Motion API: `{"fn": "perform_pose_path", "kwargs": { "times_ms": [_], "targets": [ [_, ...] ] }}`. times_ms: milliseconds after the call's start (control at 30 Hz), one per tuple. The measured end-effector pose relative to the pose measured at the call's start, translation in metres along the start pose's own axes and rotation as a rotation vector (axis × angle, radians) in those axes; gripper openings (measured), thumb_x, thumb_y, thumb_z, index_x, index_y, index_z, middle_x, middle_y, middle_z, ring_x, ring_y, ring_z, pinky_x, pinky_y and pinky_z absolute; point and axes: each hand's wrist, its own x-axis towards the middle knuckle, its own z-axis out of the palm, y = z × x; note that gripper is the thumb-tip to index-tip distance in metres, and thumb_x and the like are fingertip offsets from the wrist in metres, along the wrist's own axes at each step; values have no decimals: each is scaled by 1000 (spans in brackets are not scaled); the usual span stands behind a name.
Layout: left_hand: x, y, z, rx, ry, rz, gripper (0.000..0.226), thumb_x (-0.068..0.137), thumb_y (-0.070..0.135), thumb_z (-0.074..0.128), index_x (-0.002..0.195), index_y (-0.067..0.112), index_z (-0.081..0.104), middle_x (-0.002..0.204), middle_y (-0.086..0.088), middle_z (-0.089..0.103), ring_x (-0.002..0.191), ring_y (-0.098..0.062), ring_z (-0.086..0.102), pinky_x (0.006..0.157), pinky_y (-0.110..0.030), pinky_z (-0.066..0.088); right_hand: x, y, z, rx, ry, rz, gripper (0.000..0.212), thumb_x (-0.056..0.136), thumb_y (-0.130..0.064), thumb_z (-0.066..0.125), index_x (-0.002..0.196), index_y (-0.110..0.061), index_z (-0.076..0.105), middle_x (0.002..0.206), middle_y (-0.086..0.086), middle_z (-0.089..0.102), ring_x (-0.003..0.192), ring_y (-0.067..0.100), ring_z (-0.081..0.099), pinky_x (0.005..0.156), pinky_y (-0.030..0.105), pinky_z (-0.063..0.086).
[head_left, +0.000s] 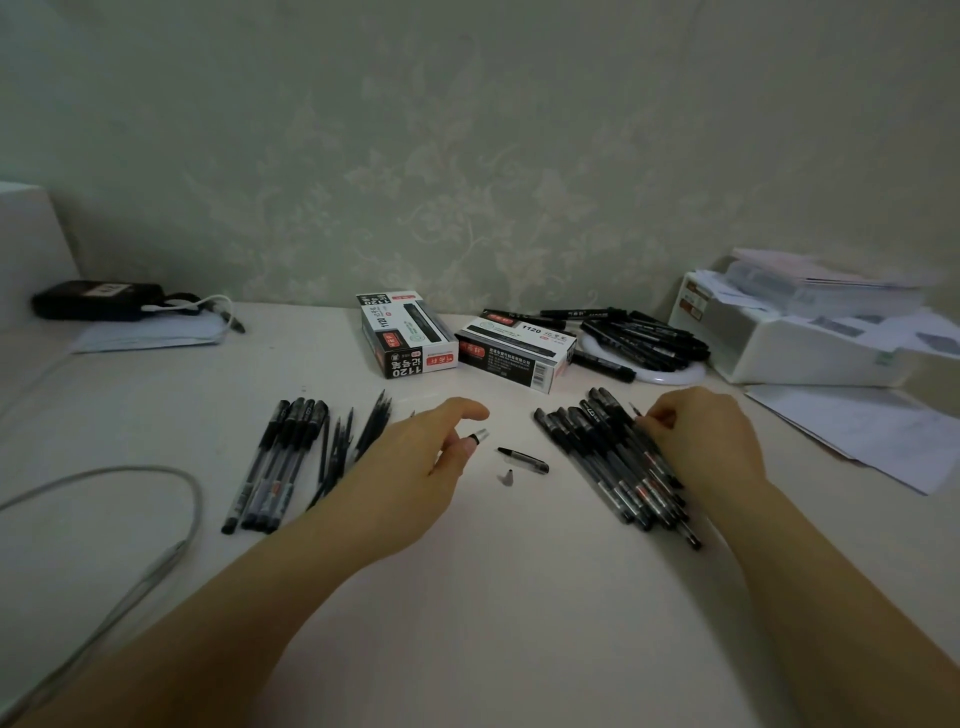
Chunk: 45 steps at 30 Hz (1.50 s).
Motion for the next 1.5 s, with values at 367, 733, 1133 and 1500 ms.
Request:
{"fn": "perform_pose_path", "kwargs": {
  "times_ms": [367,733,1133,1500],
  "targets": [
    [-1,-12,-16,335,237,-239,20,89,45,58,85,26,54,72,12,54,68,-7,55,56,-23,40,-5,-12,-3,6,98,-70,21,94,-34,63,92,-17,75,75,5,68,66,20,61,66,33,53],
    [-5,-18,-24,473,129,-382,24,88,31,56,70,21,45,71,5,52,68,-16,53,60,-28,44,-38,-66,6,219,141,-414,21,95,-34,59,83,-23,73,76,-8,65,67,10,56,62,27,46],
    [2,5,-18,66,218,-152,14,79,37,66,70,28,62,61,8,59,58,-2,56,47,-12,35,-69,-102,9,1109,-633,30,32,85,-47,70,99,-18,72,74,0,72,59,9,60,57,21,49],
    [0,5,-4,-38,49,78,19,97,48,33,100,39,49,66,3,52,55,-6,45,52,-25,39,-47,-85,4,1393,-312,107,24,103,-23,49,89,-13,65,71,5,66,59,11,57,56,21,48]
  ]
}}
